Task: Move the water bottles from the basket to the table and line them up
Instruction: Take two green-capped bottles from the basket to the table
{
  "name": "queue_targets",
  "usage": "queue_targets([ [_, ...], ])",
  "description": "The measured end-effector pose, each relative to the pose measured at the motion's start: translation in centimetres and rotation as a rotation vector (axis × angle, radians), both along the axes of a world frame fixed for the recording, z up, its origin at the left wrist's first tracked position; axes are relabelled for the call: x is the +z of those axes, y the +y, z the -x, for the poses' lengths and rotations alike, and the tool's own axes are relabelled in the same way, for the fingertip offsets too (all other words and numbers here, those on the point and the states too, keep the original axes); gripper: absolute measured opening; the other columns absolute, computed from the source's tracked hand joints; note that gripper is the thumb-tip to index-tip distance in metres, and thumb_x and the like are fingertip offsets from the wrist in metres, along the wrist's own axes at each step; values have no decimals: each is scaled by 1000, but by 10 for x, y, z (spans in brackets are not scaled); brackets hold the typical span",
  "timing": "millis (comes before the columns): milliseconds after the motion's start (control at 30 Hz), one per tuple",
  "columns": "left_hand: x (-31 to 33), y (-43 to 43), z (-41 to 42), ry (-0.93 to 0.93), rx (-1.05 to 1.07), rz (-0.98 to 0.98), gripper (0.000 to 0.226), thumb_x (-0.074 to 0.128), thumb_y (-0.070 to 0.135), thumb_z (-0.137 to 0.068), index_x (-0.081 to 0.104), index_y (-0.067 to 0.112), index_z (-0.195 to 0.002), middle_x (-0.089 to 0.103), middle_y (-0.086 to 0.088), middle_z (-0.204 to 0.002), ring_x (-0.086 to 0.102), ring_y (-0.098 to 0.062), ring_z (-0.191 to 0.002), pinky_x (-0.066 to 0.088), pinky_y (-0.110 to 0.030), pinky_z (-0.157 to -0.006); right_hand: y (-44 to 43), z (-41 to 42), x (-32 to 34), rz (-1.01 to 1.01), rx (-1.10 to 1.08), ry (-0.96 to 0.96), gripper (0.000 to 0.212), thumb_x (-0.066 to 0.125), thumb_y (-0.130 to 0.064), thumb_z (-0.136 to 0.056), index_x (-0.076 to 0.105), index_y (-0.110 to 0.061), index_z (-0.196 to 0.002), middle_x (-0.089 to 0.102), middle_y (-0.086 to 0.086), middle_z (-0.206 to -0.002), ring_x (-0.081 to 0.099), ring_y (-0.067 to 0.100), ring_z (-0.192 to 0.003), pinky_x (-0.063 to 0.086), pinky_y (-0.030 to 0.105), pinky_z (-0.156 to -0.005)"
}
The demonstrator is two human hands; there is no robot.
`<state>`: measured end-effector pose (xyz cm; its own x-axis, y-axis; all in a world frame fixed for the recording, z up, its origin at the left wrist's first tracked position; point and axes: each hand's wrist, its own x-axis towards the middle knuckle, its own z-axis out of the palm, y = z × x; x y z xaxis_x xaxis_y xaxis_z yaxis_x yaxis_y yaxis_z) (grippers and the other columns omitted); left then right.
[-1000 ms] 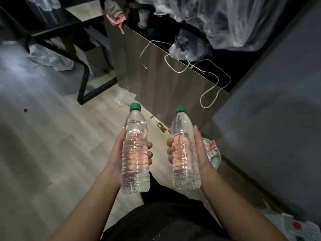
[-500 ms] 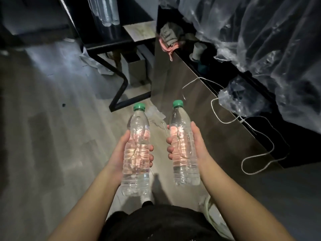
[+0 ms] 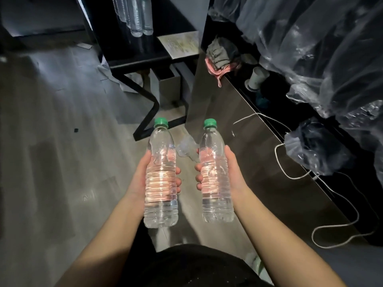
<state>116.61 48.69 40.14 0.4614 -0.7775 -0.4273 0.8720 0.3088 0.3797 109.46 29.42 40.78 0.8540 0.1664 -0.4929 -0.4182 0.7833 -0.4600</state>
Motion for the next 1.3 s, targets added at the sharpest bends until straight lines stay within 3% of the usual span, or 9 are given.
queue_targets([
  [67,-2,7,-30,3,-19,-9,54,81,58,-54,73,12,-80,64,-10,-73,62,-26,-55,54,-32,-56,8,-27,1,8,-17,-4,49,57,-62,-79,64,-17,-98,63,8,-74,63,21,-57,53,30,-59],
  [200,0,29,-99,20,-54,-101,58,49,64,-78,72,11,-76,64,-11,-70,61,-26,-53,52,-31,-54,29,-89,3,31,-86,-1,50,49,-63,-85,63,-16,-96,64,8,-74,63,22,-57,53,31,-59],
  [433,18,75,-216,-56,-122,-177,55,50,62,-81,71,11,-82,64,-13,-71,61,-28,-53,53,-32,-53,81,-192,15,26,-209,-48,55,52,-67,-79,59,-15,-97,63,8,-74,62,21,-56,55,31,-56],
  [667,24,102,-300,-87,-121,-149,56,52,62,-79,69,10,-87,64,-13,-75,62,-27,-55,54,-33,-55,106,-272,23,66,-215,-74,54,44,-66,-88,62,-15,-95,63,8,-75,62,23,-58,54,33,-61],
  [800,25,105,-342,-74,-92,-149,56,54,63,-79,67,9,-88,63,-13,-77,63,-27,-56,55,-33,-54,107,-317,28,88,-203,-86,52,49,-66,-83,61,-16,-87,63,6,-74,61,21,-58,53,31,-62],
  [1133,7,97,-484,-140,-132,-140,55,65,59,-75,73,8,-93,66,-12,-83,65,-25,-63,56,-33,-63,89,-481,8,74,-156,-147,51,58,-64,-80,60,-16,-99,65,5,-75,63,21,-61,54,33,-64],
  [1300,13,82,-574,-170,-110,-173,51,53,57,-77,78,12,-85,65,-14,-76,63,-27,-57,54,-33,-58,76,-576,7,42,-133,-155,47,63,-60,-79,61,-16,-95,65,6,-77,64,21,-62,54,33,-66],
])
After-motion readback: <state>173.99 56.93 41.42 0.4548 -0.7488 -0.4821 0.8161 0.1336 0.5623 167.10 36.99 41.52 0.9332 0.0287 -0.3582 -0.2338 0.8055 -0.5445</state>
